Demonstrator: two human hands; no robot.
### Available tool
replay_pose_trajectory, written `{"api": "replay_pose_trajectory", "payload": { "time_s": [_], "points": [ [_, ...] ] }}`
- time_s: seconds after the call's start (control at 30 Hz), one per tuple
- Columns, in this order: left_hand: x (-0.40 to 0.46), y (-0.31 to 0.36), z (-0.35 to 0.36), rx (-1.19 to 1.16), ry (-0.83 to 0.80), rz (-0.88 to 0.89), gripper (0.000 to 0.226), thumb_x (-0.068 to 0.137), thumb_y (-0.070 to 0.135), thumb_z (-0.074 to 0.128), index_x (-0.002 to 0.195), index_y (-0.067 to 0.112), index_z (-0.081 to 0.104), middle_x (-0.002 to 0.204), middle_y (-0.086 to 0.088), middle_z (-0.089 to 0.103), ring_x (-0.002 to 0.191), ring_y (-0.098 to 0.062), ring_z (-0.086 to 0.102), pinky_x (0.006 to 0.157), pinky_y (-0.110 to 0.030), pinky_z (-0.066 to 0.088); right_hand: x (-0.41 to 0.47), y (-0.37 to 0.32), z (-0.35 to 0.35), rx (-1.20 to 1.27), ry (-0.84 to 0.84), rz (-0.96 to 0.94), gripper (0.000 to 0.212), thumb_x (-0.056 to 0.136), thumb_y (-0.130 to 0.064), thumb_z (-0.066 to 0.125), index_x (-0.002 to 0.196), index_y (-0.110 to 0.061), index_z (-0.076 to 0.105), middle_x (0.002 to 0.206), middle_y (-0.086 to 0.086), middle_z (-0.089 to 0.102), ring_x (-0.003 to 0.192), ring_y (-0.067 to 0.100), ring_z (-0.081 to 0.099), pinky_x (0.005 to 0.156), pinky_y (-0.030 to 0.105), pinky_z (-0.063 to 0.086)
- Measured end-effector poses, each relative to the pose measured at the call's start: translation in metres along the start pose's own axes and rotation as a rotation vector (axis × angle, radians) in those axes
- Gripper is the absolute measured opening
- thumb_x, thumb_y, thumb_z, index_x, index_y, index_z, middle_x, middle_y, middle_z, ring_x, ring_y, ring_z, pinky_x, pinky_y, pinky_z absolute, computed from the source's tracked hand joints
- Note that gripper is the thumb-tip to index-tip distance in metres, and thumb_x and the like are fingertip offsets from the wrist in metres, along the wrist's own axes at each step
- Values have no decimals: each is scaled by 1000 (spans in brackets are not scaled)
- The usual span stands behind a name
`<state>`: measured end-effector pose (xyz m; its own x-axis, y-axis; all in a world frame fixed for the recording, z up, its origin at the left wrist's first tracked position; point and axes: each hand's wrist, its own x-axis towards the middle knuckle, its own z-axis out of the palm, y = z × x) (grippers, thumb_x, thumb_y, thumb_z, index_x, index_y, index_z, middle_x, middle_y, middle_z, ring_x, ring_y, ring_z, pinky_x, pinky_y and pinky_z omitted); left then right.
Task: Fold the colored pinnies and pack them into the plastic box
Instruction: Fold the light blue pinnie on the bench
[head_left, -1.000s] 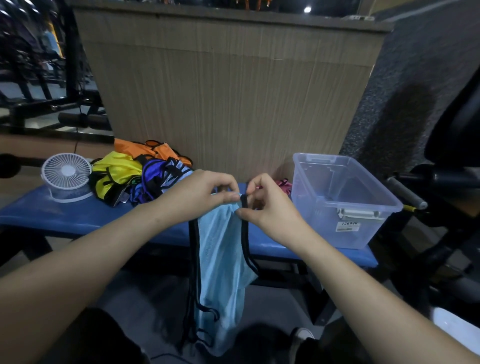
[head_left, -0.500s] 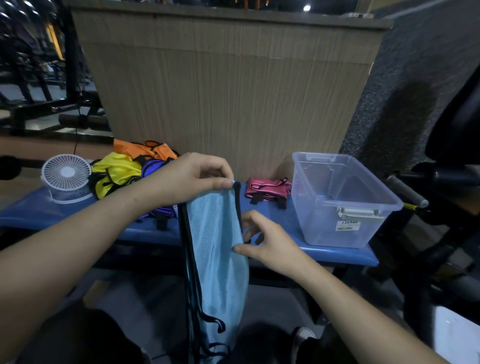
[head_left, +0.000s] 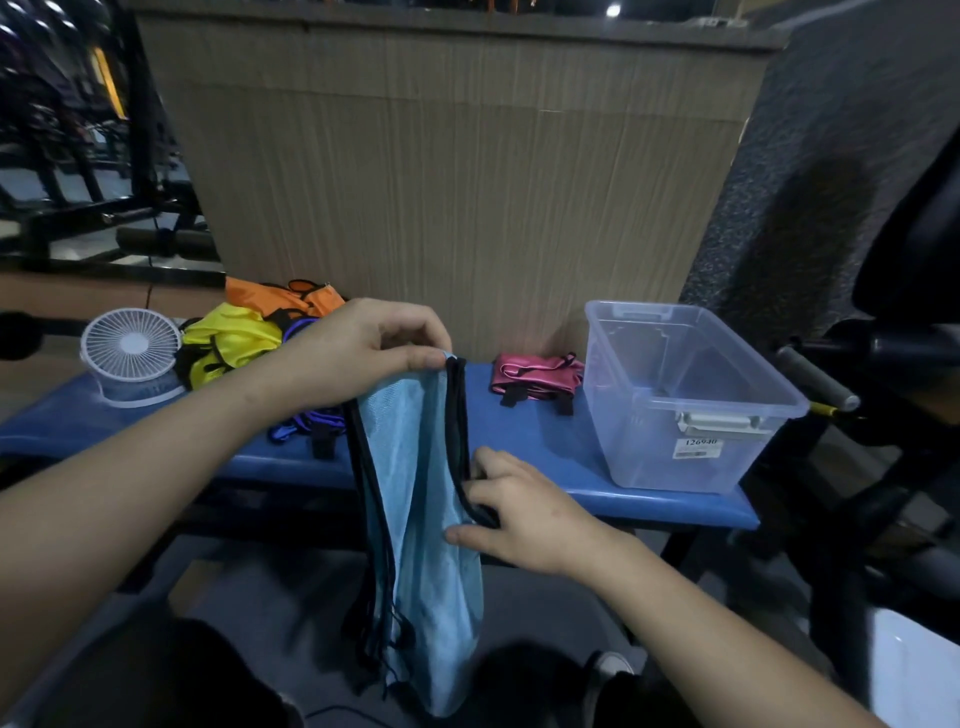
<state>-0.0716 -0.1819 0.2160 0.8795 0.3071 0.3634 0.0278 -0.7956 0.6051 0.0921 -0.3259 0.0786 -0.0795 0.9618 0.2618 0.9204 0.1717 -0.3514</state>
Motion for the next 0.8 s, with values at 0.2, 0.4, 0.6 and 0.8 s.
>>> {"api": "replay_pose_trajectory", "payload": {
  "time_s": [0.2,0.4,0.6,0.8],
  "points": [
    [-2,-7,-8,-21,16,-38,6,91,23,67,91,19,70,92,3,73,93,-12,69,87,-27,53,-4,3,-4,-84,-159,67,38,88,-45,71,73,-25,42,100,3,42,97,23,45,88,41,42],
    [-4,-11,-9,5,23,-74,8,90,29,67,91,22,70,93,2,73,94,-15,70,92,-40,55,-6,5,-9,-41,-188,107,35,86,-36,75,84,-25,41,93,-6,44,83,14,43,73,34,39],
    [-8,-21,-19,71,51,-107,3,91,22,69,89,25,70,91,5,73,92,-10,70,90,-38,56,-14,20,-18,11,-147,214,45,83,-35,78,75,-30,34,68,-6,44,64,6,42,57,25,31],
    [-7,-21,-19,59,21,-100,3,91,23,69,90,25,71,92,8,72,93,-6,69,89,-30,55,-12,23,-20,-12,-193,214,37,88,-27,73,74,-25,39,65,-6,49,63,8,49,66,34,43]
  ]
}}
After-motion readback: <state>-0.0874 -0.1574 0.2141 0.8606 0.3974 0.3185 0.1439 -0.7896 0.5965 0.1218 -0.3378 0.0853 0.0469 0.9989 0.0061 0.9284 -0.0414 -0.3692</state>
